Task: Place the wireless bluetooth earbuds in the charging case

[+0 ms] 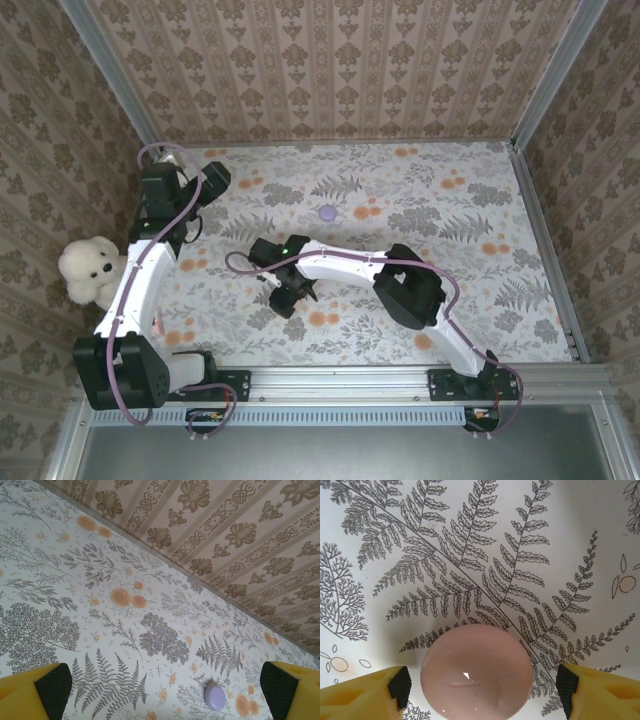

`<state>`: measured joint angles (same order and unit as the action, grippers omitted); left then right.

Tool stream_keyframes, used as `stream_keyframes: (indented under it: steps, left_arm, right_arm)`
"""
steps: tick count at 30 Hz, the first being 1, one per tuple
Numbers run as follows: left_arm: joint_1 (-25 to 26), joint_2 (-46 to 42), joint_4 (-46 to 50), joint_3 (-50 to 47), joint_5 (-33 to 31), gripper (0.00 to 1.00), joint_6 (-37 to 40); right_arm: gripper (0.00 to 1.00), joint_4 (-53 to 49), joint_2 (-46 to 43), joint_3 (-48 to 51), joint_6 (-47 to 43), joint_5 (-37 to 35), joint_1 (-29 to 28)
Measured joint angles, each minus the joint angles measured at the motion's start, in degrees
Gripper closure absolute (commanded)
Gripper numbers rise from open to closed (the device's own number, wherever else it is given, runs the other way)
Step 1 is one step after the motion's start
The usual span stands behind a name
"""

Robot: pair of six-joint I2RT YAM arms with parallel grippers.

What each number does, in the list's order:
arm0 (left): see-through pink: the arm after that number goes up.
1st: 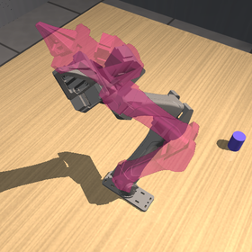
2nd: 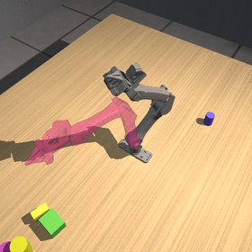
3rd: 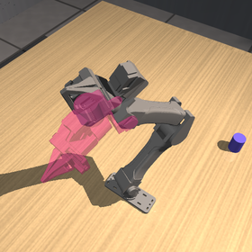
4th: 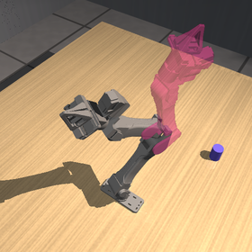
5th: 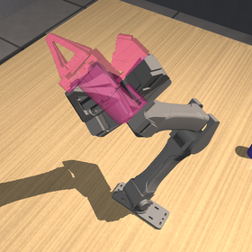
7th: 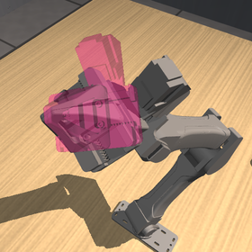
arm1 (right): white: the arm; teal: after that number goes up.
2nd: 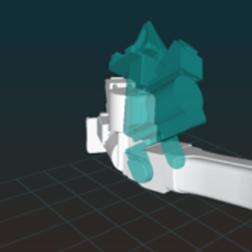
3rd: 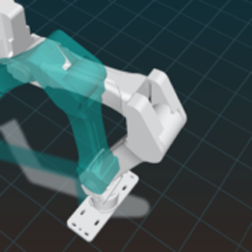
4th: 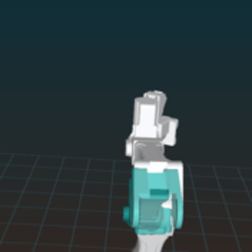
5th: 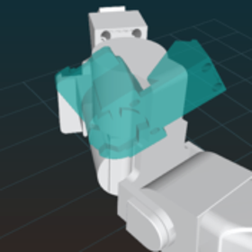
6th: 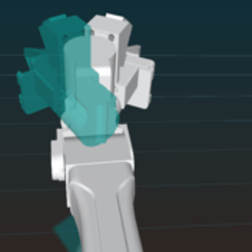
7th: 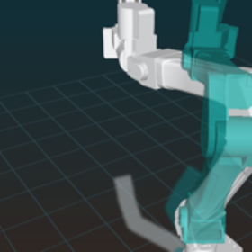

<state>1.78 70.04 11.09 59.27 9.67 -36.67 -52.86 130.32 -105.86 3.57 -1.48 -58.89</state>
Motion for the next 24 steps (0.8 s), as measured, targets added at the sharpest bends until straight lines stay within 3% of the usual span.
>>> stream_keyframes:
  steps: [16,24]
  left_arm:
    - [0.0,0.2,0.0,0.1,1.0,0.00,0.0]
    - [0.0,0.2,0.0,0.1,1.0,0.00,0.0]
  right_arm:
    - [0.33,-3.1,2.9,-4.0,0.7,-4.7,-1.8]
    - [0.47,-3.3,2.9,-4.0,1.7,-4.8,-2.1]
